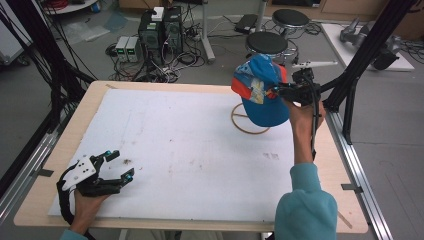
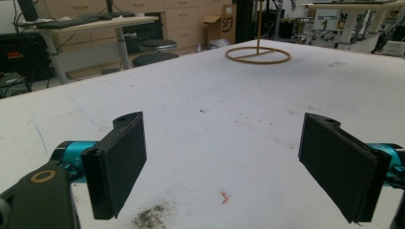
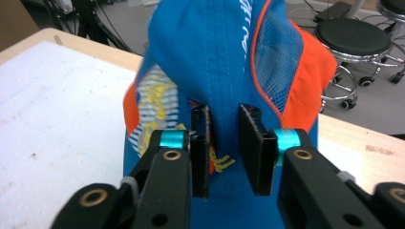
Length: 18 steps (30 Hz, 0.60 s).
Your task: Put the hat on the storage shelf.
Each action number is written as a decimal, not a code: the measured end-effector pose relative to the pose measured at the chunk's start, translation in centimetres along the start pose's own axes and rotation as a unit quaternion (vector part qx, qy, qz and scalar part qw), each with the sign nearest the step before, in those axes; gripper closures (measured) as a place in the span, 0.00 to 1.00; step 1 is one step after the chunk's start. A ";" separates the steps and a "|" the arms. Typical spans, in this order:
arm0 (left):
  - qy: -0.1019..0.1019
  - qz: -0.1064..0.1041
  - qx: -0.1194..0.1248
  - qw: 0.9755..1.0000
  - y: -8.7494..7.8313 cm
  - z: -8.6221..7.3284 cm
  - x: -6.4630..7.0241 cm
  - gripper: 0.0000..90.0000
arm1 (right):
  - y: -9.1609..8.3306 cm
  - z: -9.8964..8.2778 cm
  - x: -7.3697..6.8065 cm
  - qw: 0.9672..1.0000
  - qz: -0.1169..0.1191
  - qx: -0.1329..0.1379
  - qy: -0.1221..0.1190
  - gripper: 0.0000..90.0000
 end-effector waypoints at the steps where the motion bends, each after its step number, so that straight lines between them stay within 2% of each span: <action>1: 0.000 0.000 -0.001 1.000 0.0 0.0 0.0 0.19 | 0.0 -0.2 0.1 1.000 -0.002 0.000 -0.002 0.79; 8: 0.000 0.001 -0.001 1.000 0.0 0.0 0.0 0.19 | 0.1 -1.5 0.3 1.000 -0.001 0.000 -0.004 0.66; 13: 0.000 0.000 -0.001 1.000 0.0 0.0 0.0 0.19 | -0.3 -2.0 0.3 1.000 -0.012 0.016 -0.005 0.38; 18: -0.001 0.000 -0.001 1.000 0.0 0.0 0.0 0.19 | -1.2 -2.7 -0.1 0.999 -0.018 0.034 -0.006 0.26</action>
Point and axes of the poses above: each handheld gripper's, and its own axes: y roughly forward along the jaws, z roughly out of its top, x roughly to its right, the point moved 10 cm from there along y, roughly forward along the jaws, and after that the axes turned 12 degrees about -x, right-handed, at the moved point
